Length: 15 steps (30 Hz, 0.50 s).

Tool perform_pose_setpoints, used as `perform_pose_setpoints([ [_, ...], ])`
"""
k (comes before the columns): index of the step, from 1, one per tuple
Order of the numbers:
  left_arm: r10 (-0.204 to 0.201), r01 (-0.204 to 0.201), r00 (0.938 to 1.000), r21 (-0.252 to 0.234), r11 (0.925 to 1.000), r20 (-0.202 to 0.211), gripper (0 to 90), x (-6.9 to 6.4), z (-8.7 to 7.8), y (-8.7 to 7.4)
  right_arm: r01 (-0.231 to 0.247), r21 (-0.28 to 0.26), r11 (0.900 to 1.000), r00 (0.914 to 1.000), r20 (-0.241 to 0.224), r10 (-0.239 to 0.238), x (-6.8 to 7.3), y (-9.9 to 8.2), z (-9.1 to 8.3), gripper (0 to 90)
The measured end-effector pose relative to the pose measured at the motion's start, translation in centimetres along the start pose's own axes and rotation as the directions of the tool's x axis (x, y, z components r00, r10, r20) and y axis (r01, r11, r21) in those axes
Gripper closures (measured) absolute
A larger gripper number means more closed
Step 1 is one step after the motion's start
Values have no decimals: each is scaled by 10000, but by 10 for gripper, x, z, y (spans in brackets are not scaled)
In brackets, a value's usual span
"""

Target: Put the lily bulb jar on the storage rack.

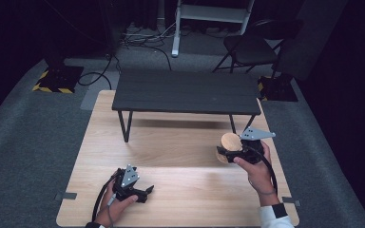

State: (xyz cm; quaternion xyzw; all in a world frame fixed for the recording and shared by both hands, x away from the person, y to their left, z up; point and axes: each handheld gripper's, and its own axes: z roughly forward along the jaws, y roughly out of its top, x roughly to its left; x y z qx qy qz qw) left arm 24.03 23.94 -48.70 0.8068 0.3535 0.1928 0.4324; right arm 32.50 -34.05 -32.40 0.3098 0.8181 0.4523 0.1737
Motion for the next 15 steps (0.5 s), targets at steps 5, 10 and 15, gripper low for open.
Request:
perform_pose_setpoints([
  [5,-1,1,10000,-3,10000,-1,7,0,0,0,135,-22,9999,9991,-396,-136,-2,34,-7,240],
  [10,-2,2,10000,-1,10000,0,7,0,0,0,303,-49,9995,9976,-625,-305,-4,74,-9,240],
  [15,2,-2,10000,3,10000,1,7,0,0,0,436,-109,9990,9959,-783,-444,-6,102,-7,240],
])
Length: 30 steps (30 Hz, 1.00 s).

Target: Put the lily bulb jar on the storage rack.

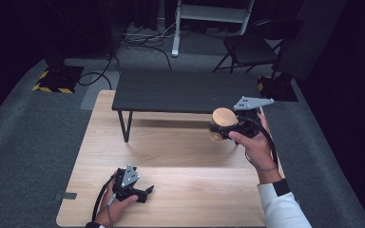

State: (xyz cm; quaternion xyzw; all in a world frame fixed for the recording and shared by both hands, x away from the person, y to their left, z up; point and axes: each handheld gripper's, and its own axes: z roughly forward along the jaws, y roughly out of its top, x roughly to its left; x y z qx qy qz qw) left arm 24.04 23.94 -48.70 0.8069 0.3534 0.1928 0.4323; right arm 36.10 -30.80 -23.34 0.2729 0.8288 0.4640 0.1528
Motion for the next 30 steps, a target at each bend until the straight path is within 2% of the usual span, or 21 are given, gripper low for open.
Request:
perform_pose_setpoints([
  [4,0,0,10000,0,10000,-1,7,0,0,0,-5,-154,9999,10000,48,6,-4,20,3,241],
  [8,2,-2,10000,1,10000,0,7,0,0,0,180,-157,9997,9994,297,-175,-4,40,7,240],
  [11,1,-1,10000,2,10000,-3,7,0,0,0,31,-237,9997,9997,254,-25,-12,49,12,240],
  [16,9,-9,10000,3,10000,-3,7,0,0,0,-17,-91,10000,9972,751,24,-16,66,20,240],
  [18,-5,5,10000,3,10000,-6,7,0,0,0,-118,-215,9997,9970,758,134,-19,69,24,240],
  [22,-9,10,10000,1,10000,-7,8,0,0,0,-244,-215,9995,9938,1083,266,-22,73,35,240],
  [26,-6,6,10000,-1,10000,-7,7,0,0,0,-793,-336,9963,9913,1026,823,-32,66,48,240],
  [30,-8,8,10000,-3,10000,-7,8,0,0,0,-933,-224,9954,9867,1317,954,-32,63,60,241],
])
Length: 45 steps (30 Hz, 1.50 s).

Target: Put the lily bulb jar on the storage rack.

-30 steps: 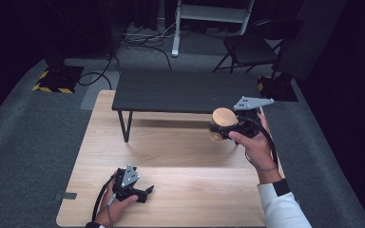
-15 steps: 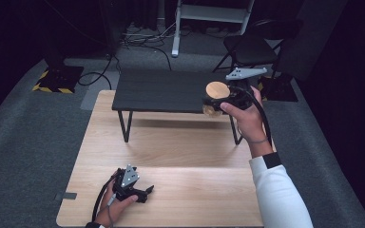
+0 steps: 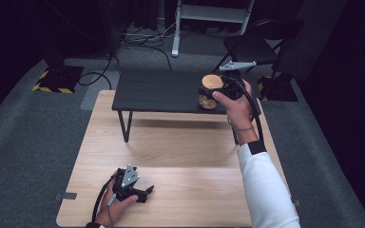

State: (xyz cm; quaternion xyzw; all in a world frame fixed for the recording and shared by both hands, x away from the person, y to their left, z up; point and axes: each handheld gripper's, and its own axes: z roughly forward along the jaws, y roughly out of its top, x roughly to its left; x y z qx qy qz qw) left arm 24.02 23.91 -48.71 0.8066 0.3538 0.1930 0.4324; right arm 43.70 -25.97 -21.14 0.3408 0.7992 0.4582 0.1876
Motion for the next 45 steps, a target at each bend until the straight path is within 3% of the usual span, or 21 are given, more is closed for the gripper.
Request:
perform_pose_setpoints([
  [17,-1,1,10000,5,10000,-2,8,0,0,0,-42,102,9999,9995,308,38,3,-7,16,240],
  [25,0,0,10000,1,10000,-5,8,0,0,0,-85,-156,9998,9994,344,90,5,-12,19,236],
  [28,17,-17,10000,2,10000,-9,8,0,0,0,-400,-337,9986,9990,188,406,2,-15,19,159],
  [31,15,-15,10000,4,10000,-8,8,0,0,0,-325,-442,9985,9991,268,337,2,-16,18,118],
  [37,12,-12,10000,1,10000,-3,8,0,0,0,236,-756,9969,9986,485,-200,5,-17,5,69],
  [41,12,-12,10000,-2,10000,-1,8,0,0,0,847,-1187,9893,9946,705,-767,8,-24,-9,56],
  [45,13,-13,10000,1,10000,-1,8,0,0,0,721,-1355,9882,9966,486,-661,5,-34,-21,49],
])
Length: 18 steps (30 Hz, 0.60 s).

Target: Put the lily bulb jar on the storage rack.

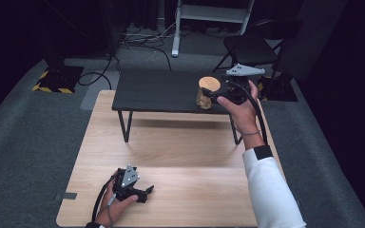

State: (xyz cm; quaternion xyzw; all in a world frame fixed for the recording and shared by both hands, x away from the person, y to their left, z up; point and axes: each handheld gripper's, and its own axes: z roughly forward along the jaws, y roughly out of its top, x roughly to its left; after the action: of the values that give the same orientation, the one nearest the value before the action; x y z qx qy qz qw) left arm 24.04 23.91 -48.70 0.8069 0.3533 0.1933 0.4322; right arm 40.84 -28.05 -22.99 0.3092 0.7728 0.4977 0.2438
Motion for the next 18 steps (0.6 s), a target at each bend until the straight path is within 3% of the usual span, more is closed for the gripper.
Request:
perform_pose_setpoints([
  [13,1,-1,10000,3,10000,0,8,0,0,0,608,-329,9976,9981,-100,-612,10,-45,-47,47],
  [18,-13,13,10000,3,10000,2,8,0,0,0,827,-293,9961,9955,-436,-839,14,-67,-61,38],
])
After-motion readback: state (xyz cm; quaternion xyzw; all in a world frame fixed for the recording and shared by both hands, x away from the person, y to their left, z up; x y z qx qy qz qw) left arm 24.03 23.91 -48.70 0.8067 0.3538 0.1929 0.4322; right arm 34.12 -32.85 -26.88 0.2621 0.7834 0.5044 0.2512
